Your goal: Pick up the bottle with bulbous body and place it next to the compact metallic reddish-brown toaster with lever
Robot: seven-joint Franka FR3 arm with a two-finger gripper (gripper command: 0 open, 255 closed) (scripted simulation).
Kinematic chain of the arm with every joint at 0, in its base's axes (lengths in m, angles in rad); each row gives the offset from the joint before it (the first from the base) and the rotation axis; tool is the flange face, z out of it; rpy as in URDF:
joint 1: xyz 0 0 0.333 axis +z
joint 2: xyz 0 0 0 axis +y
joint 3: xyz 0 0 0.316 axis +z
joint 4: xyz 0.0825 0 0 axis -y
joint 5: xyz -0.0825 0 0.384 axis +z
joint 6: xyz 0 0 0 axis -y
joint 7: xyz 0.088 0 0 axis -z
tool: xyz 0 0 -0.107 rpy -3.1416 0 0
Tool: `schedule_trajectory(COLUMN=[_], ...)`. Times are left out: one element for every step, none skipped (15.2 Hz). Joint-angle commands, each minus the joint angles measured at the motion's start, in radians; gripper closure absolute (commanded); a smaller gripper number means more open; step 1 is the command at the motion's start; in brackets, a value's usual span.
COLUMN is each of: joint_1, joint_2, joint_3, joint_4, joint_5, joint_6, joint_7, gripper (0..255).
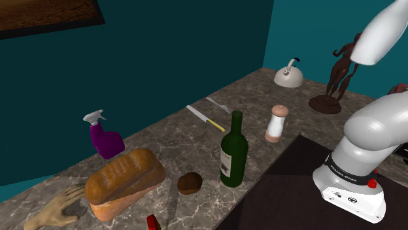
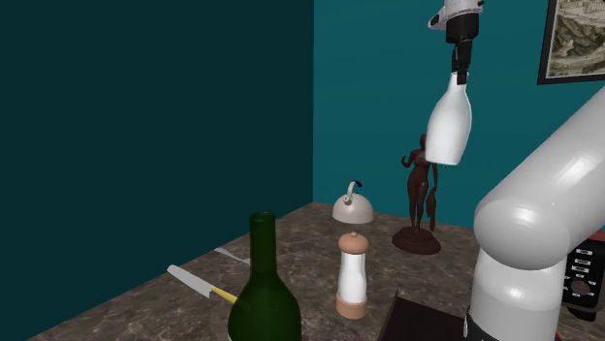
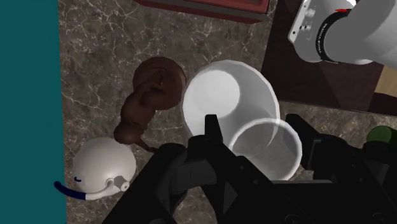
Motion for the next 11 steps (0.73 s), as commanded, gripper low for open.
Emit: schedule_trajectory(joint_1=[-0.008,-0.011,-0.013,-0.016,-0.018,-0.021,-0.023,-0.025,-0.028,-0.03,-0.032], joint_2=[-0.03,-0.04,-0.05,-0.06,-0.07,-0.079,-0.088,-0.097,-0.105,-0.114,-0.122], joint_3=[-0.001,0.0,0.001,0.002,0.002,0.002,0.002,0.002,0.001,0.0,0.0], joint_4=[-0.048,-0.071,-0.092,-0.114,-0.135,-0.156,-0.176,-0.196,-0.216,-0.236,-0.255], joint_5=[-0.012,-0.015,-0.017,-0.02,-0.022,-0.024,-0.027,-0.029,-0.032,-0.034,-0.037], joint_6=[0.021,0.033,0.045,0.057,0.068,0.08,0.091,0.103,0.114,0.126,0.137], joint_7=[0.0,0.005,0.01,0.014,0.018,0.022,0.026,0.03,0.034,0.037,0.041], gripper=[255,255,255,255,255,255,255,255,255,255,255])
